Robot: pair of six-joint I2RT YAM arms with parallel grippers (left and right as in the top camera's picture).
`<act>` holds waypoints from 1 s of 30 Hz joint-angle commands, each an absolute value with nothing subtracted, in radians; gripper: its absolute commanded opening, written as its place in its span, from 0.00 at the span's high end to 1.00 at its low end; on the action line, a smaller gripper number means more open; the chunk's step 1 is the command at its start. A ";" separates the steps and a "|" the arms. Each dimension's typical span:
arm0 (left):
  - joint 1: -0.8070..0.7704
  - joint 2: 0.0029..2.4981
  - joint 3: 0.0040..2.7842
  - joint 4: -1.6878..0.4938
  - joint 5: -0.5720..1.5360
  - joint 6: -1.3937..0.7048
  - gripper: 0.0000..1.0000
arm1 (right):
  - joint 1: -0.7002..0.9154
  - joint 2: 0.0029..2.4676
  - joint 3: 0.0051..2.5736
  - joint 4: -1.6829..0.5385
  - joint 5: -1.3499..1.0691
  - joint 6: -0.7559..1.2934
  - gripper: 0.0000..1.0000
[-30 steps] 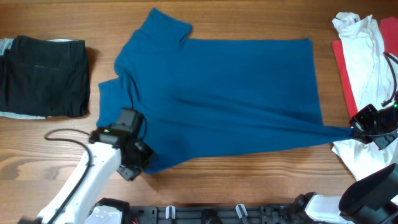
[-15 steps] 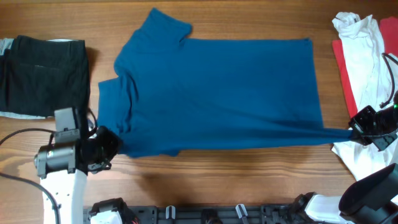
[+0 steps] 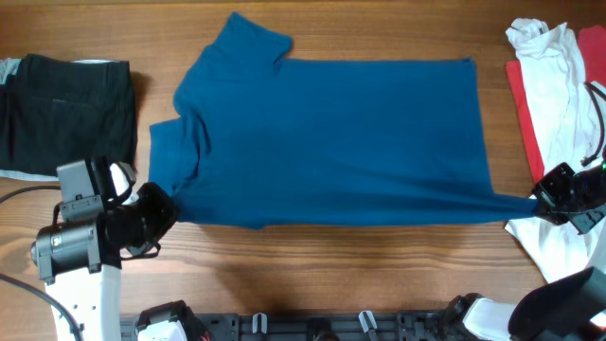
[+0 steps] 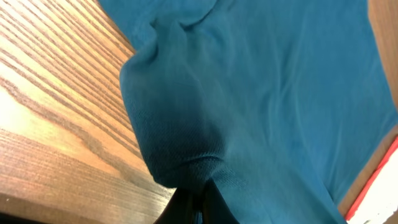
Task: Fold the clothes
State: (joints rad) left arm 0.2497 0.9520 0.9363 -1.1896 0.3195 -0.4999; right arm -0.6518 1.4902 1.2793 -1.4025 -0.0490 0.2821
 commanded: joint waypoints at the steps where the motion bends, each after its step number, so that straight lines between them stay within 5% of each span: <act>1: 0.260 0.916 0.992 -1.221 0.325 -0.475 0.96 | -0.658 1.439 1.288 -1.413 -0.039 0.262 0.96; 10: 0.280 0.925 0.997 -1.132 0.254 -0.480 0.96 | -0.637 1.421 1.288 -1.346 -0.107 0.235 0.96; 30: 0.223 1.472 0.996 -0.561 0.337 -0.486 0.96 | -0.405 1.628 1.288 -1.113 -0.105 0.235 0.96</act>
State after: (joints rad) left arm 0.2504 1.4124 0.9775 -0.6167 0.3351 -0.4984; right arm -0.4248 1.5829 1.2793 -1.1358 -0.1196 0.2554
